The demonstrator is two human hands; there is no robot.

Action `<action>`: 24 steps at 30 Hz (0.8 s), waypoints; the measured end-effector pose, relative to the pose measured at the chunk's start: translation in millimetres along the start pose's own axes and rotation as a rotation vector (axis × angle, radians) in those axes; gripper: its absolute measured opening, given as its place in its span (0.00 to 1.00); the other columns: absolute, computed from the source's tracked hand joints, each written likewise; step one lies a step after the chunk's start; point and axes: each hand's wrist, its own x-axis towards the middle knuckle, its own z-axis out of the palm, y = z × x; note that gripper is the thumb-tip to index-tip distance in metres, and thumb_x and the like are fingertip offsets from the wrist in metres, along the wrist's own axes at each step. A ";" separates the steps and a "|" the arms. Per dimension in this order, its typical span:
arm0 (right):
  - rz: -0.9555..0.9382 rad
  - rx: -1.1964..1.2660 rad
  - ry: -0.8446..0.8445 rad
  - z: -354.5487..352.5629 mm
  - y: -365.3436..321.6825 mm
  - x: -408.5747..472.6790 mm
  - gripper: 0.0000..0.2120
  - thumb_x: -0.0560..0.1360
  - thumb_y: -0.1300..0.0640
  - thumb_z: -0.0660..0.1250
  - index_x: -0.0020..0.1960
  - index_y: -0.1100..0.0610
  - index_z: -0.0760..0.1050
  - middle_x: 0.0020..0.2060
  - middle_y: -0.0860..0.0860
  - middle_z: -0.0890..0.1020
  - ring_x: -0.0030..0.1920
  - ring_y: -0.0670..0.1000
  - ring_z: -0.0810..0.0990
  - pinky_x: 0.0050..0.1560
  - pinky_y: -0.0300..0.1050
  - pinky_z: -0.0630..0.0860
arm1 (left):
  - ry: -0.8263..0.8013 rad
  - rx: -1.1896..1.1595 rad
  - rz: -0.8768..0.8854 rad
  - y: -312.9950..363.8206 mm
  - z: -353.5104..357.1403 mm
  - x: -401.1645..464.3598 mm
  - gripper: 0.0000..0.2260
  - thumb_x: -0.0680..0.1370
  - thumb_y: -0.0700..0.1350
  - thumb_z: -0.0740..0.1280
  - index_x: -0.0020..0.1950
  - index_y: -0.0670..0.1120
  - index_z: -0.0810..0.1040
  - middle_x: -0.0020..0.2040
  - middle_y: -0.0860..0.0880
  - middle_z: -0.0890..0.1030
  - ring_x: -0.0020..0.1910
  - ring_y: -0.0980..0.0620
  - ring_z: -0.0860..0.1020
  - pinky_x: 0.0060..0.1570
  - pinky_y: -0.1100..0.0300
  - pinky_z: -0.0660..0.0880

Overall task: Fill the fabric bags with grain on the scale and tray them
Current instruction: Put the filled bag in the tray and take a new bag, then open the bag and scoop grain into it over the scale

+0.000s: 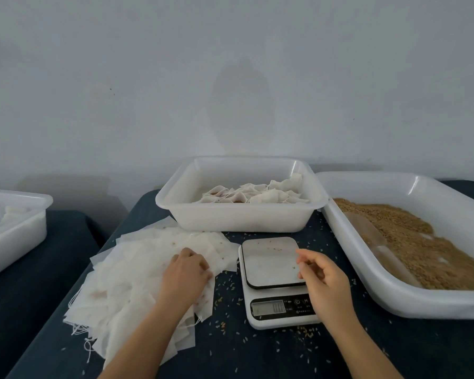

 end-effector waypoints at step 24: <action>-0.058 -0.047 -0.006 0.1 3.9 -0.7 0.16 0.77 0.62 0.66 0.49 0.39 0.76 0.41 0.40 0.81 0.41 0.40 0.80 0.43 0.29 0.75 | 0.230 -0.659 -0.028 17.8 -30.2 12.3 0.07 0.78 0.46 0.63 0.40 0.53 0.76 0.36 0.54 0.78 0.35 0.59 0.74 0.35 0.71 0.68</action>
